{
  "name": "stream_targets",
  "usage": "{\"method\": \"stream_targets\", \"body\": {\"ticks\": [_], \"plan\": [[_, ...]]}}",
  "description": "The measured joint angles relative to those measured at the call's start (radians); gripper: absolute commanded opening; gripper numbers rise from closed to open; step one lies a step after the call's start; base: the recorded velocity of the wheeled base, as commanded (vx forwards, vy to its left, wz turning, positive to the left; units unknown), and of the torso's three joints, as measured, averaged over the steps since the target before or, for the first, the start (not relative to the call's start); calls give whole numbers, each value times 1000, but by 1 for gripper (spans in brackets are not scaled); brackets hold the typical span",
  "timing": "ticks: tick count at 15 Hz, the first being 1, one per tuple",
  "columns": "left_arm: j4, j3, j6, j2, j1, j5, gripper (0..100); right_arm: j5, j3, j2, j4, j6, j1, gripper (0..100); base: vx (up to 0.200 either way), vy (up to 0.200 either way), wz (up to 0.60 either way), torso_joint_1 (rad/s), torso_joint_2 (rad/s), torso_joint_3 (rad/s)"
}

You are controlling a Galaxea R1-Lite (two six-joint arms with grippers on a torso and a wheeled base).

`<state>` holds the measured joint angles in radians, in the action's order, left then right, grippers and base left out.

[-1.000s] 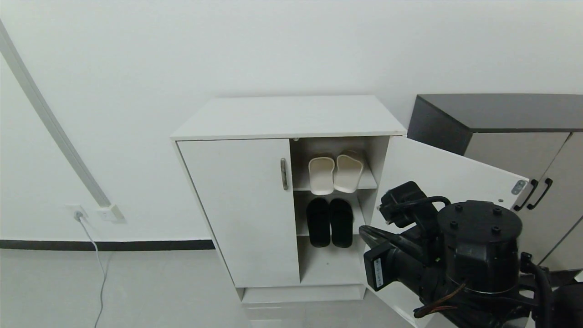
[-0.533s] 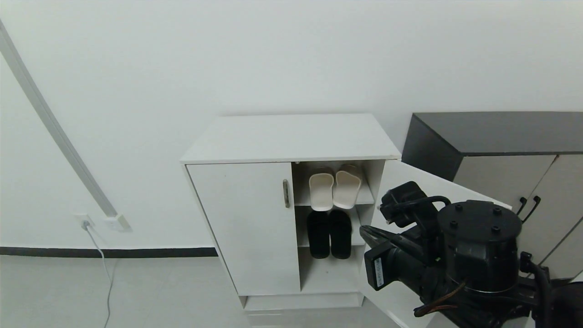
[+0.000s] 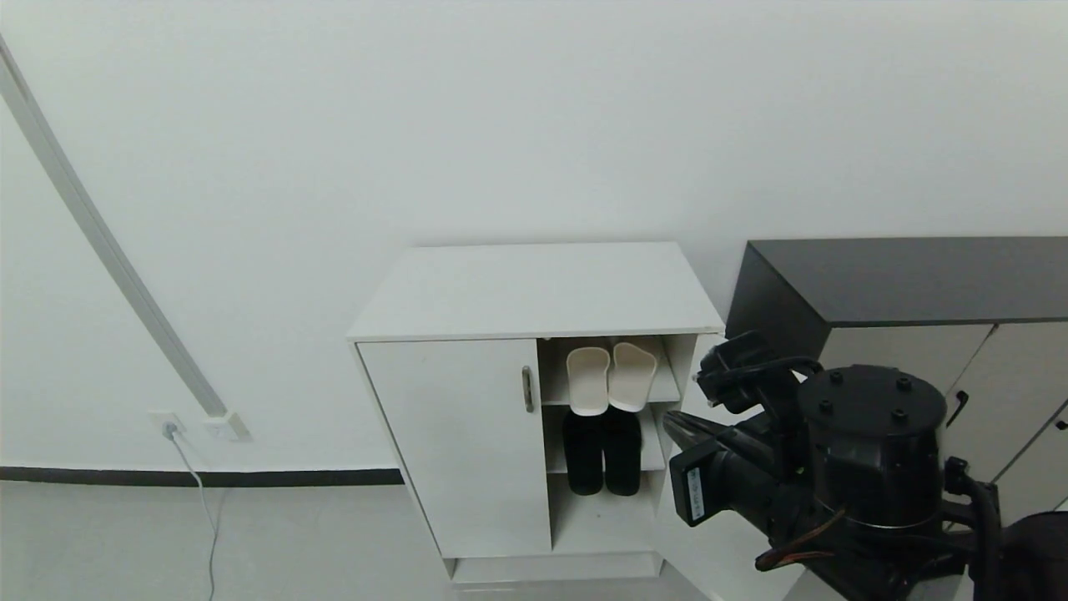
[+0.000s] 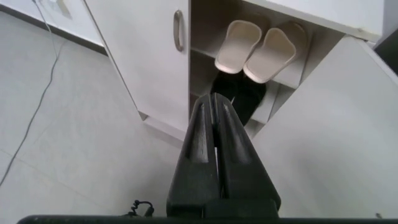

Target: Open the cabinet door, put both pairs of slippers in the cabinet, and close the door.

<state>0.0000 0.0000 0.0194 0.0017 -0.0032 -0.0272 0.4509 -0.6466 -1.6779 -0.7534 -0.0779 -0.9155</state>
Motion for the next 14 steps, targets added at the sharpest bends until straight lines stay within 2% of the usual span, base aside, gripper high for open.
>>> {"method": "stream_targets", "body": {"ticks": [6, 13, 14], "plan": [[0, 0, 0, 0, 0, 0, 0, -1, 11, -4, -1, 1, 3, 0, 0, 0, 0, 4, -8, -6], [0, 0, 0, 0, 0, 1, 0, -3, 13, -6, 2, 1, 4, 0, 0, 0, -600, 4, 0, 4], [0, 0, 0, 0, 1, 0, 0, -4, 13, -6, -2, 1, 6, 0, 0, 0, 0, 0, 0, 0]]}}
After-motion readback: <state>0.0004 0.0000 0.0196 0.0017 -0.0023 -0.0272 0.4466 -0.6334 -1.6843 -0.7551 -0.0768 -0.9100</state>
